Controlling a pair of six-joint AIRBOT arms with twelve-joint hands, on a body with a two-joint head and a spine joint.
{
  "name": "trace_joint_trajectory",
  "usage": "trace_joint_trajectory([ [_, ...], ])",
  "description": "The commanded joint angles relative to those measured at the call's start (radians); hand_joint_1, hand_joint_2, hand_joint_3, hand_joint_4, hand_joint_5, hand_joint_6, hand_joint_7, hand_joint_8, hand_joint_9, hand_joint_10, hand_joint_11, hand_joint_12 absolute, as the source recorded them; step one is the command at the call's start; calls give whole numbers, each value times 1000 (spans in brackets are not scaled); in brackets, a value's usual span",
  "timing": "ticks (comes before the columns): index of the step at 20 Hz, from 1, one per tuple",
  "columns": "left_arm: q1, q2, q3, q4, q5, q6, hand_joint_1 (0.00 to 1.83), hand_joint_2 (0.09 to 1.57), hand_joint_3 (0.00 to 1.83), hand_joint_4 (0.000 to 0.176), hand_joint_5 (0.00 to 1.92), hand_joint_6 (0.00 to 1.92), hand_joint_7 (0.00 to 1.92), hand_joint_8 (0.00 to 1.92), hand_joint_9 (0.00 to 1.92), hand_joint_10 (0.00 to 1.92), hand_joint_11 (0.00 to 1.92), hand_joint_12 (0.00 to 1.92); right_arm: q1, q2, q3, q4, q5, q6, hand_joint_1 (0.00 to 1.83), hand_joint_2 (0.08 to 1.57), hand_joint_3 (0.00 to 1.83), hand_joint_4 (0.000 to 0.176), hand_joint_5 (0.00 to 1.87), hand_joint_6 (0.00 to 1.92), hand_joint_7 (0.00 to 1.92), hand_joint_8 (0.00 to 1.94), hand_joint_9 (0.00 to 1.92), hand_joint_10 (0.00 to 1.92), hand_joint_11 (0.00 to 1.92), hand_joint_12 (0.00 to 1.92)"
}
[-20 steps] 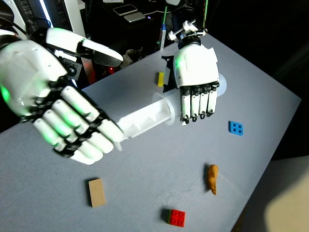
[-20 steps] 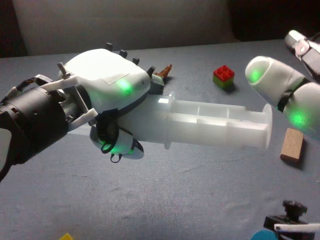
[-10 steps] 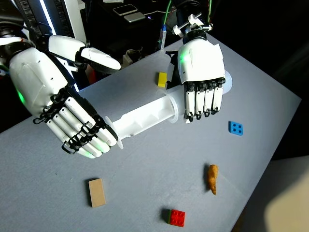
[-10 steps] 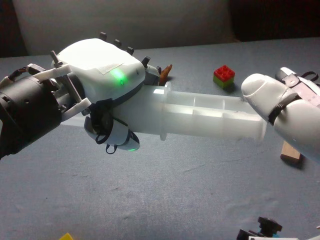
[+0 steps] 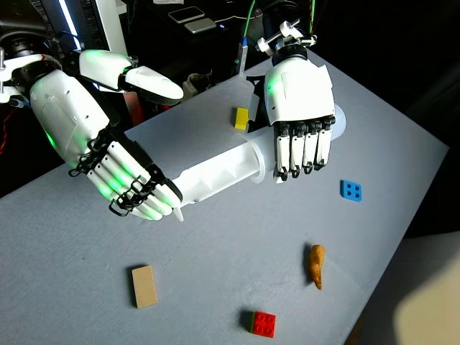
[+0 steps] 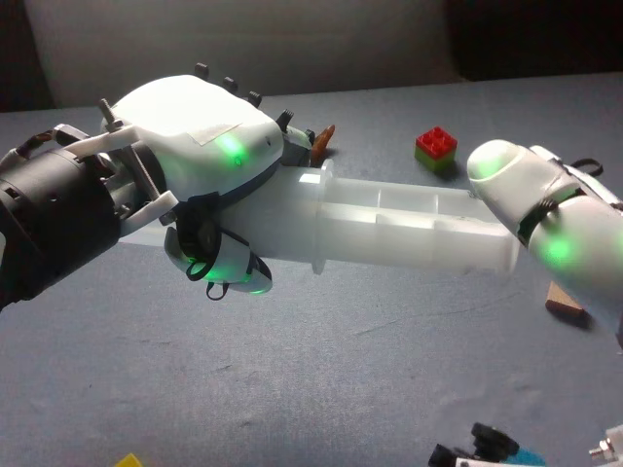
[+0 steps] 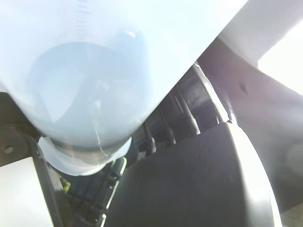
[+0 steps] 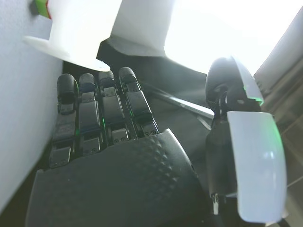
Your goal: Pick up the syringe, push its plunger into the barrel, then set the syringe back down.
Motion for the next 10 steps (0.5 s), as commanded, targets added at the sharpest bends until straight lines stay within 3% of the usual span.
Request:
trace_joint_trajectory([
  [1,-9,1,1,47,86,4,1492,1119,0,0,922,915,905,1056,940,1122,740,1624,3,-1,-3,-94,66,11,53,1093,0,0,104,4,106,4,113,4,0,445],
  [10,16,-1,14,47,91,4,1492,1118,0,0,924,912,906,1053,941,1120,741,1622,-15,-70,58,-94,76,12,53,1093,0,0,104,3,107,3,113,3,0,445],
])
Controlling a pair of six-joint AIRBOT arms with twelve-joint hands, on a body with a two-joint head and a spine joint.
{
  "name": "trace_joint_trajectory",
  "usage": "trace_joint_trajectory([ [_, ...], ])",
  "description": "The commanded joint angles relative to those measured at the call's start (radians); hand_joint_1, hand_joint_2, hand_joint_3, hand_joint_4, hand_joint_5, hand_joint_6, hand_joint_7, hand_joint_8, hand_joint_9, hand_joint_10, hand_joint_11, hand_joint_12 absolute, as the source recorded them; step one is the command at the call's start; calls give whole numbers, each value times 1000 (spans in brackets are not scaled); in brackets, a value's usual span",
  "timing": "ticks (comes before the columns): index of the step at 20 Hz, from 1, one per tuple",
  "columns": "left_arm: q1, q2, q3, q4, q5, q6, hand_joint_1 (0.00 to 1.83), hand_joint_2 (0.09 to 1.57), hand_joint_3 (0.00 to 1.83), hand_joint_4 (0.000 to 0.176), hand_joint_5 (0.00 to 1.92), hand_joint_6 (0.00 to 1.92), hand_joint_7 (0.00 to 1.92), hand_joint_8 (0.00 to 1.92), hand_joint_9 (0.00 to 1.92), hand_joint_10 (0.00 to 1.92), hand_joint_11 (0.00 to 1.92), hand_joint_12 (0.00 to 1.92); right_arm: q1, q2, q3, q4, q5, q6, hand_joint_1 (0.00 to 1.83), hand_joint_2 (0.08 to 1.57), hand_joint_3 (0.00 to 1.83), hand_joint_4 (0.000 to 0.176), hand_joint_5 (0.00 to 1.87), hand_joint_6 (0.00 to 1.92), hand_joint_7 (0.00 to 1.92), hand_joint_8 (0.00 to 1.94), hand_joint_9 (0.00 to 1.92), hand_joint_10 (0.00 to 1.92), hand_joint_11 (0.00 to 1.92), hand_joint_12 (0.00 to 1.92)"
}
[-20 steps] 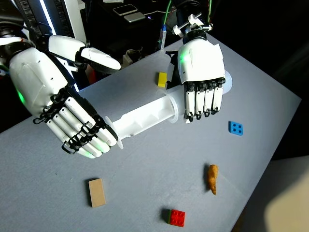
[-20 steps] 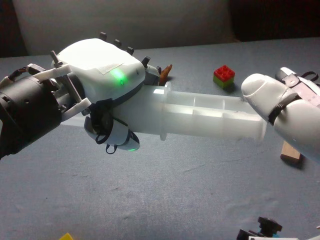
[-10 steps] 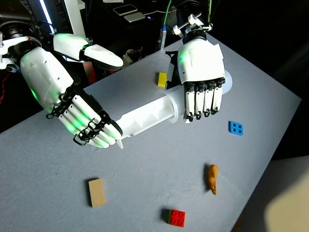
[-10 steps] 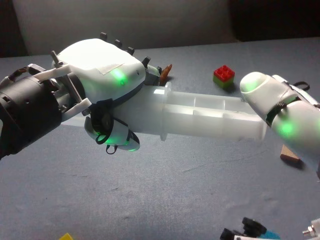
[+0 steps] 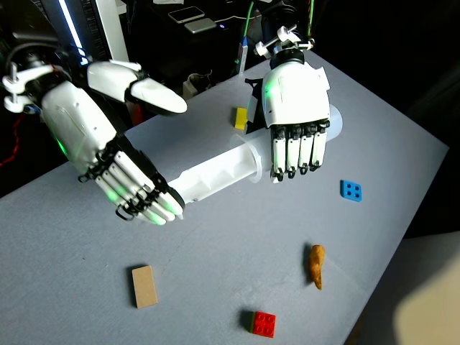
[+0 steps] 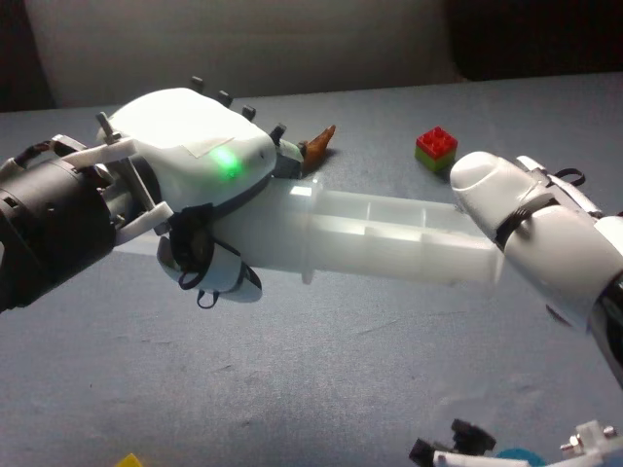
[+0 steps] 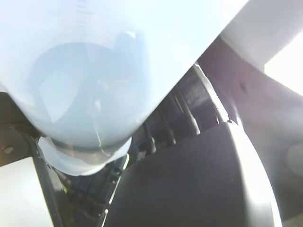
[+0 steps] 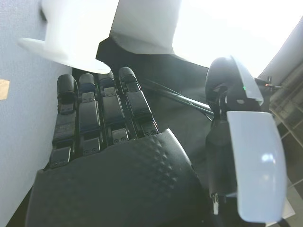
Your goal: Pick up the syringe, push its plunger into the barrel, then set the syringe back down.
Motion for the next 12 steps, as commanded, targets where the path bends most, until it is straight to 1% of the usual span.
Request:
trace_joint_trajectory([
  [1,-9,-1,2,46,95,2,1492,1118,0,0,924,911,906,1053,941,1119,742,1622,0,-3,-2,-90,52,9,53,1093,0,0,104,3,107,3,113,3,0,445],
  [4,-19,-7,9,54,95,2,1492,1118,0,0,924,911,906,1052,941,1119,742,1622,-6,-22,-1,-61,41,18,53,1093,0,0,104,2,107,2,113,2,0,445],
  [8,-24,-14,14,54,95,2,1492,1118,0,0,924,910,907,1052,942,1119,742,1621,16,-50,3,-47,21,44,53,1093,0,0,104,2,107,2,114,2,0,445],
  [12,-25,-15,15,54,95,2,1492,1118,0,0,925,910,907,1052,942,1119,742,1621,37,-84,32,-45,-1,63,53,1093,0,0,105,2,107,2,114,2,0,445],
])
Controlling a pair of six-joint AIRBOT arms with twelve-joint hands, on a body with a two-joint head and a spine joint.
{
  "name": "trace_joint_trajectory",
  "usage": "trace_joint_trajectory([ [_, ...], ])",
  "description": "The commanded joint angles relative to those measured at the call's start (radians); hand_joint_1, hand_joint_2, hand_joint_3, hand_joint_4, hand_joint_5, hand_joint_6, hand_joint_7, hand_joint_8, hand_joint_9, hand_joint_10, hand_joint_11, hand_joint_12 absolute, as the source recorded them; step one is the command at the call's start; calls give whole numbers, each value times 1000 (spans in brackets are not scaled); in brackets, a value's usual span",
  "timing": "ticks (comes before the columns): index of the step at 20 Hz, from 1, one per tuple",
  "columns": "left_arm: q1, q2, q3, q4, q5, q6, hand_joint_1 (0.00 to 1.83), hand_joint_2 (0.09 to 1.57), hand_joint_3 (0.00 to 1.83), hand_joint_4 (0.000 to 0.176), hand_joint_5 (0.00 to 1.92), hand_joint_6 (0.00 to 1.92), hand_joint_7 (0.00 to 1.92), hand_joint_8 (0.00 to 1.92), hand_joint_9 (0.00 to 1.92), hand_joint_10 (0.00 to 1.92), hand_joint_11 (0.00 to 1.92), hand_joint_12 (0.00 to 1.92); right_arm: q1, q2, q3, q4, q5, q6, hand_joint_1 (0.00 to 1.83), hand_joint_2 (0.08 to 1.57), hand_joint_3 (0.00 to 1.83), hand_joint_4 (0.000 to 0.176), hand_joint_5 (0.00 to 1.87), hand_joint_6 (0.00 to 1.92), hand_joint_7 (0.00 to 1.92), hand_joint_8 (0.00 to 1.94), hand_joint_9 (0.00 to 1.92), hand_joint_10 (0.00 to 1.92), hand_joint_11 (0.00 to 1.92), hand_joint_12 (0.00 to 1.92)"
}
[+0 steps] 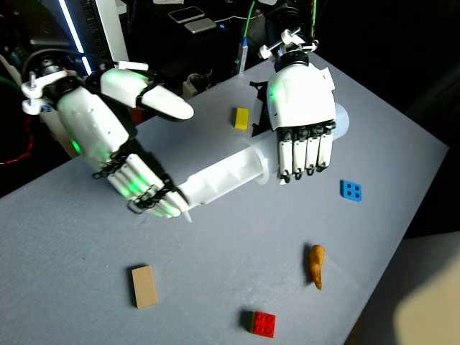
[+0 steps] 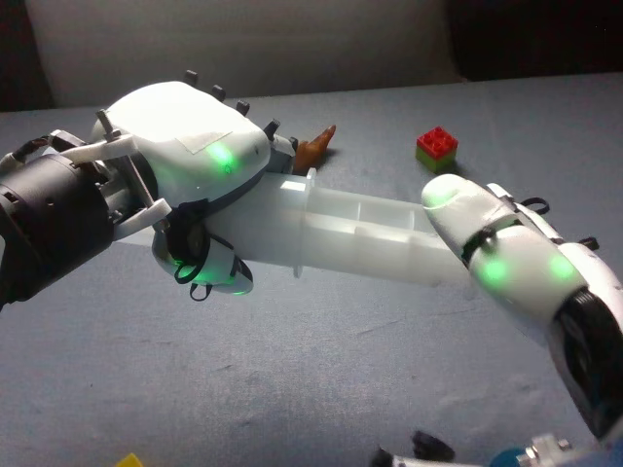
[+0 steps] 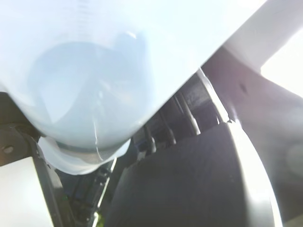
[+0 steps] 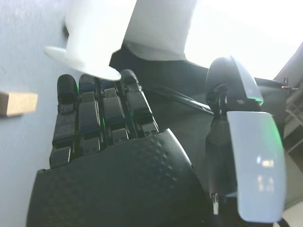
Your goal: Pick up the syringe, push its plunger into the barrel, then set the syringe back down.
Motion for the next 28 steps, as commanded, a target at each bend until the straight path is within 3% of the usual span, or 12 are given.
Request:
trace_joint_trajectory([
  [1,-22,-8,2,46,90,-12,1492,1118,0,0,925,910,907,1052,942,1118,742,1621,22,-7,1,-114,1,10,53,1093,0,0,105,1,107,1,114,2,0,445],
  [12,-34,-10,12,45,102,-39,1492,1118,0,0,925,910,907,1051,942,1118,743,1621,57,-36,11,-163,-125,7,53,1093,0,0,105,1,108,1,114,1,0,445],
  [28,-31,-10,0,-9,143,-48,1492,1118,0,0,925,909,908,1051,942,1118,743,1621,92,-122,42,-233,-215,6,53,1093,0,0,105,0,108,0,114,1,0,445],
])
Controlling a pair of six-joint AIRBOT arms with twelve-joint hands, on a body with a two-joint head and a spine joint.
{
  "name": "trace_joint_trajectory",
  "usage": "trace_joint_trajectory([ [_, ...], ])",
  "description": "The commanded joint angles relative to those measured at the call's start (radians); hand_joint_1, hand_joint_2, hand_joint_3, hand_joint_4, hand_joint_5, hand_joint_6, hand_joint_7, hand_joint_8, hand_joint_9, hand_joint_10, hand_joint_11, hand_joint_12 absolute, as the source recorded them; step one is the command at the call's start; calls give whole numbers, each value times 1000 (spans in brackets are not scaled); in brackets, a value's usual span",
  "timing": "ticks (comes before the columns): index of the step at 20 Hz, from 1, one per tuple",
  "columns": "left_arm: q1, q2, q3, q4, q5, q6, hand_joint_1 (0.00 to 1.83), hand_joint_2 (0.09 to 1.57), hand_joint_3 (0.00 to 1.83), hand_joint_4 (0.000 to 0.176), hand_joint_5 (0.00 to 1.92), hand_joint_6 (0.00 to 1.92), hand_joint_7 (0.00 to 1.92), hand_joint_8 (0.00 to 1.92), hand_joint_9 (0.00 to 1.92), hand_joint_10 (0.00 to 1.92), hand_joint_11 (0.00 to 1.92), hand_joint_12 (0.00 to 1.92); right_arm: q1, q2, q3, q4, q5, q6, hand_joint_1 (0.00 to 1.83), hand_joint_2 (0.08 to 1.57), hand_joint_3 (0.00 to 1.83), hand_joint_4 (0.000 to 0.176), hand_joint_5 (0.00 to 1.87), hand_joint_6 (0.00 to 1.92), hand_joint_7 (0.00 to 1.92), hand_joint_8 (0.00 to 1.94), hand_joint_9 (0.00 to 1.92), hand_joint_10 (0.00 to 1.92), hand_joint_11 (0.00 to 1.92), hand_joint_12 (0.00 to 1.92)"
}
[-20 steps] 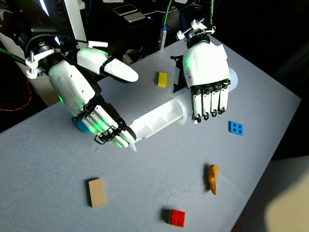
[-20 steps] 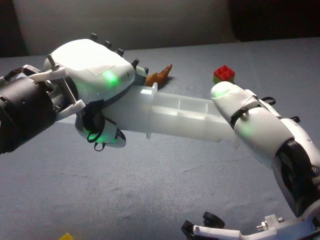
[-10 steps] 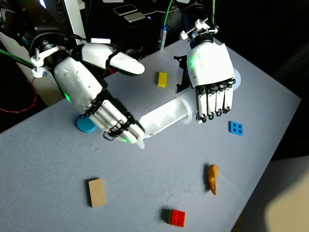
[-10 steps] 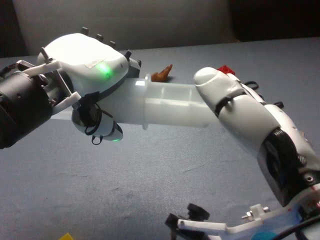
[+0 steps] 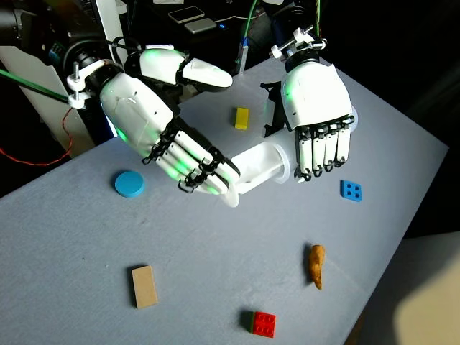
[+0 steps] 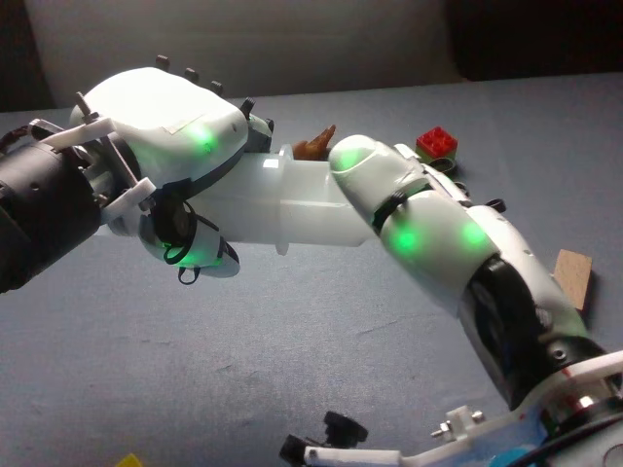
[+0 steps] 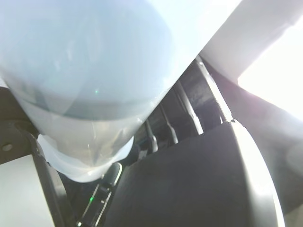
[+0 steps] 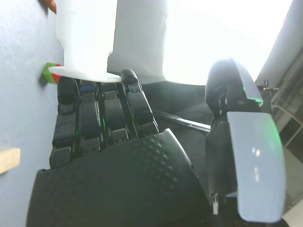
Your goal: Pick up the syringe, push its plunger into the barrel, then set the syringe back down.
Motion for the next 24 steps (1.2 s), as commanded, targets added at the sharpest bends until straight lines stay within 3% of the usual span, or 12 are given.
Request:
trace_joint_trajectory([
  [1,-21,-11,-14,46,90,-34,1492,1118,0,0,925,909,907,1051,942,1118,743,1621,19,-24,-12,-142,-128,8,53,1093,0,0,105,0,108,0,114,1,0,445],
  [18,-22,-11,-13,47,92,-33,1492,1118,0,0,925,909,908,1051,942,1118,743,1620,55,-135,64,-143,-193,69,53,1093,0,0,105,0,108,0,114,0,0,445],
  [24,-19,-11,-15,47,92,-33,1492,1118,0,0,925,909,908,1051,943,1118,743,1620,48,-131,66,-164,-185,69,53,1093,0,0,105,0,108,0,114,0,0,445],
])
